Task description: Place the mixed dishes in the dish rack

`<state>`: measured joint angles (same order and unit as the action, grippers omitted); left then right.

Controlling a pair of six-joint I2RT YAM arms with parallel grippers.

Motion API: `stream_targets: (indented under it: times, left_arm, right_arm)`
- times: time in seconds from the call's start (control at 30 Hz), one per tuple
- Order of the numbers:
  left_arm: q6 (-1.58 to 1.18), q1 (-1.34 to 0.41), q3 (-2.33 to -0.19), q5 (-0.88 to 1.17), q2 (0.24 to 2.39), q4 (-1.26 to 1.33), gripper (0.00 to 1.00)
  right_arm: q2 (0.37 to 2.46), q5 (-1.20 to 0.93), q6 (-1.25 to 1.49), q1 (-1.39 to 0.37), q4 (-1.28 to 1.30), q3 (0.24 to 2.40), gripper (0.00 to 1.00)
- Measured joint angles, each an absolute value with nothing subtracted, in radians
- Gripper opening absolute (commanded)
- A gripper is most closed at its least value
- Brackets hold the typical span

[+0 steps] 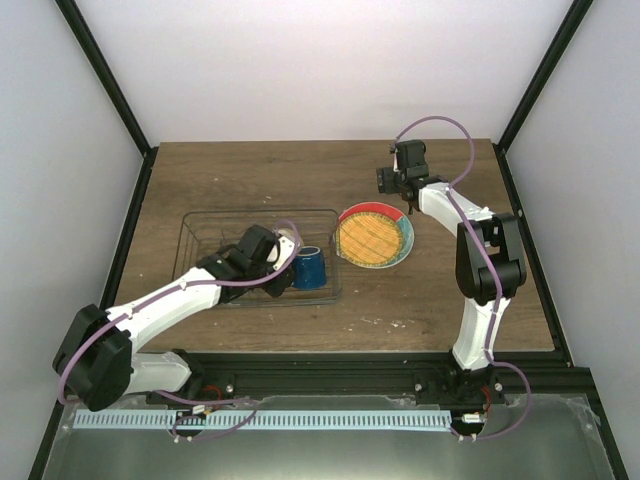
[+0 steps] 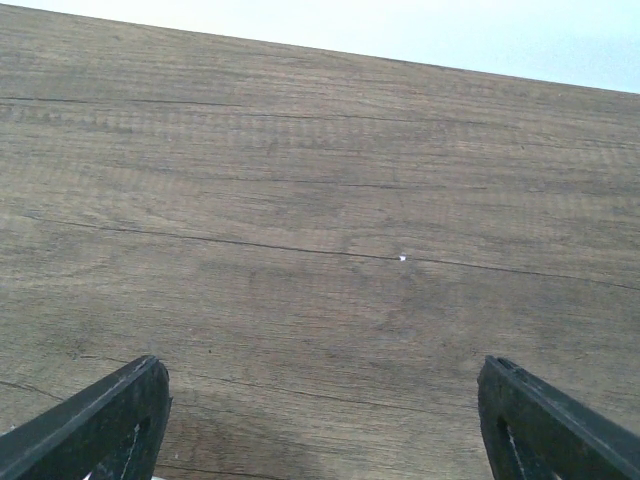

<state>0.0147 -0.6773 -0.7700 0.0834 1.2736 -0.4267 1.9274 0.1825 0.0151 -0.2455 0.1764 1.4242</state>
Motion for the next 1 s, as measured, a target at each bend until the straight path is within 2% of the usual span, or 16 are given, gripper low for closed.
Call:
stream_targets:
  times: [0.53, 1.0]
  left_arm:
    - [0.060, -0.715, -0.849, 0.070, 1.273, -0.573, 0.51]
    - [0.036, -0.783, -0.949, 0.034, 1.222, -0.707, 0.51]
  right_arm:
    - [1.927, 0.181, 0.015, -0.245, 0.175, 1.424, 0.86]
    - [1.940, 0.156, 0.016, -0.245, 0.175, 1.424, 0.86]
